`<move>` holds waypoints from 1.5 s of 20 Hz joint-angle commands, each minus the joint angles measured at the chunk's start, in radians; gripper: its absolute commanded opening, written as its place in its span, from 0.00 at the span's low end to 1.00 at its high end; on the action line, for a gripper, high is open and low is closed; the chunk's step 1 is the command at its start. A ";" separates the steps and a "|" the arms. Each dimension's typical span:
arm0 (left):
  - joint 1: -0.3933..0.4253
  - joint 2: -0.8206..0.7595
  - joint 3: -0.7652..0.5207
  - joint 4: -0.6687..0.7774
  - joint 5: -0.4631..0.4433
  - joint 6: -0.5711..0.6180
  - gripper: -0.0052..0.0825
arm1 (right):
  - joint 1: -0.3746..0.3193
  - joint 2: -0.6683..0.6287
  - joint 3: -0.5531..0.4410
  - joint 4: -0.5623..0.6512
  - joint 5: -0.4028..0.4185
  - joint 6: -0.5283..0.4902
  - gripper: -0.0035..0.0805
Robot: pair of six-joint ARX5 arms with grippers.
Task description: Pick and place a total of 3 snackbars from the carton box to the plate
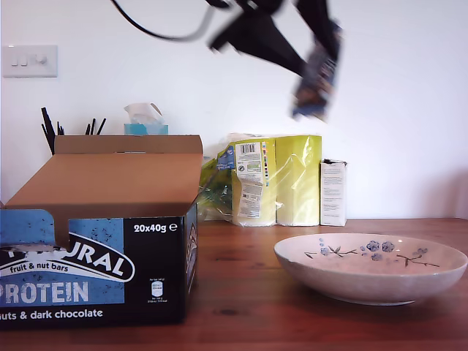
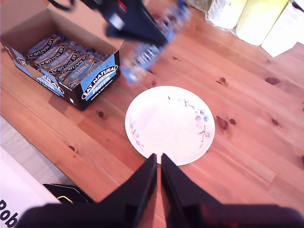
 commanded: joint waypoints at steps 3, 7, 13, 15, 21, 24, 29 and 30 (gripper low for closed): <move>-0.041 0.113 -0.014 0.137 0.004 -0.005 0.34 | -0.003 -0.007 -0.006 0.000 0.003 0.004 0.03; -0.067 0.225 -0.011 0.243 -0.001 -0.002 0.34 | -0.003 -0.008 -0.006 0.000 0.003 0.004 0.03; -0.081 0.356 -0.002 0.219 0.002 0.002 0.34 | -0.003 -0.008 -0.006 0.001 0.003 0.004 0.03; -0.089 0.377 -0.002 0.205 -0.015 0.011 0.34 | -0.003 -0.008 -0.006 0.001 0.002 0.004 0.03; -0.095 0.397 -0.002 0.082 0.006 0.001 0.34 | -0.002 -0.008 -0.006 0.002 0.000 0.002 0.03; -0.091 0.397 0.000 0.015 0.061 -0.030 0.34 | -0.002 -0.008 -0.006 0.002 -0.001 0.001 0.03; -0.095 0.397 0.001 0.013 0.090 -0.021 0.35 | -0.002 -0.008 -0.006 0.003 -0.001 0.000 0.03; -0.096 0.397 0.001 0.034 0.090 -0.021 0.35 | -0.002 -0.008 -0.006 0.003 -0.001 0.000 0.03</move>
